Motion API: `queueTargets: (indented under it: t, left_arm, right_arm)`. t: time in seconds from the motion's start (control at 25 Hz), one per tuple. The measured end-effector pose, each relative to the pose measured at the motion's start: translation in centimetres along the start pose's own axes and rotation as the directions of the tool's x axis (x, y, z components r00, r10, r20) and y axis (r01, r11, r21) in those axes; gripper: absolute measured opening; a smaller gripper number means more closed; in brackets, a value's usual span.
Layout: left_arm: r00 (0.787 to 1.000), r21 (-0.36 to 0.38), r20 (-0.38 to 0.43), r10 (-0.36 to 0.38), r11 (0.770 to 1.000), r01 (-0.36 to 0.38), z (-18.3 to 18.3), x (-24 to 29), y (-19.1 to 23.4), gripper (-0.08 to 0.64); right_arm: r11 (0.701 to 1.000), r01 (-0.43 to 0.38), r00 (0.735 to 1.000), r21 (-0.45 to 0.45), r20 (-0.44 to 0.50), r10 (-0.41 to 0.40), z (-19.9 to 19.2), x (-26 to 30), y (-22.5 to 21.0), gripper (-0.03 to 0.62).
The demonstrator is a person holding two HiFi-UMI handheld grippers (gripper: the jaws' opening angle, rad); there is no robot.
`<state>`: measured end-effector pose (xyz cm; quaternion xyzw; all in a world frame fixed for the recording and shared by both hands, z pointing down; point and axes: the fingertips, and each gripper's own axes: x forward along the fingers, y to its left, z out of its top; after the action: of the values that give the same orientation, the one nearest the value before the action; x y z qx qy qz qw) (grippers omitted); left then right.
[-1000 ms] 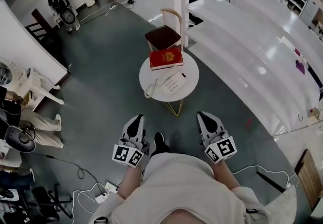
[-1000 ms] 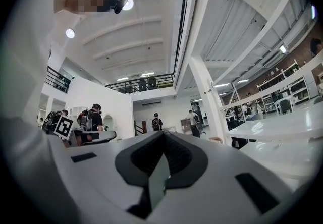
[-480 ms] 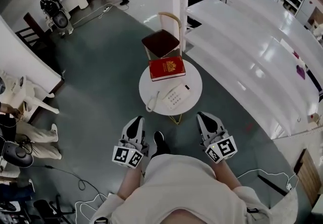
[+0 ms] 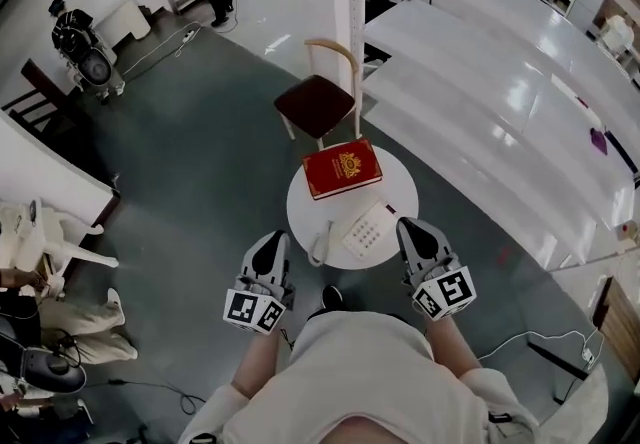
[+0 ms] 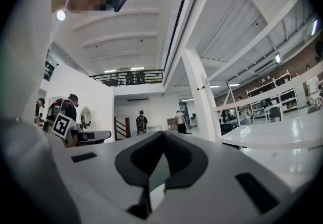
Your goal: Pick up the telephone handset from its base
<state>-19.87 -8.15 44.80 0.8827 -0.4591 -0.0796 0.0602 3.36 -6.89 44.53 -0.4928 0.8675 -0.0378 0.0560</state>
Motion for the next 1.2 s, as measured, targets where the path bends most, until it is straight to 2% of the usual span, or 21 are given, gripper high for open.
queueTargets:
  t: [0.24,0.44,0.64,0.96,1.2]
  left_arm:
    - [0.999,0.0,-0.019,-0.046,0.999,0.046,0.1,3.1,4.6,0.023]
    - [0.998,-0.02,-0.026,-0.053,0.998,0.052,-0.2,4.6,5.6,0.023]
    - [0.999,-0.037,-0.034,-0.034,0.999,0.033,-1.1,5.5,5.2,0.023]
    - [0.998,-0.045,-0.014,0.053,0.998,-0.054,-0.6,6.6,4.2,0.023]
    - [0.998,-0.055,-0.012,0.062,0.997,-0.063,-1.0,7.8,3.5,0.023]
  right_arm:
    - [0.998,0.064,0.998,0.015,0.005,-0.065,-0.7,4.2,-0.8,0.009]
    - [0.997,0.07,0.998,0.02,-0.012,-0.069,-0.8,5.6,-1.4,0.009]
    - [0.998,0.049,0.998,0.034,-0.033,-0.048,-1.5,6.2,-2.3,0.009]
    - [0.999,-0.031,0.998,0.035,-0.055,0.033,-1.0,7.1,-4.2,0.009]
    - [0.998,-0.047,0.996,0.049,-0.073,0.05,-1.3,7.2,-5.0,0.009]
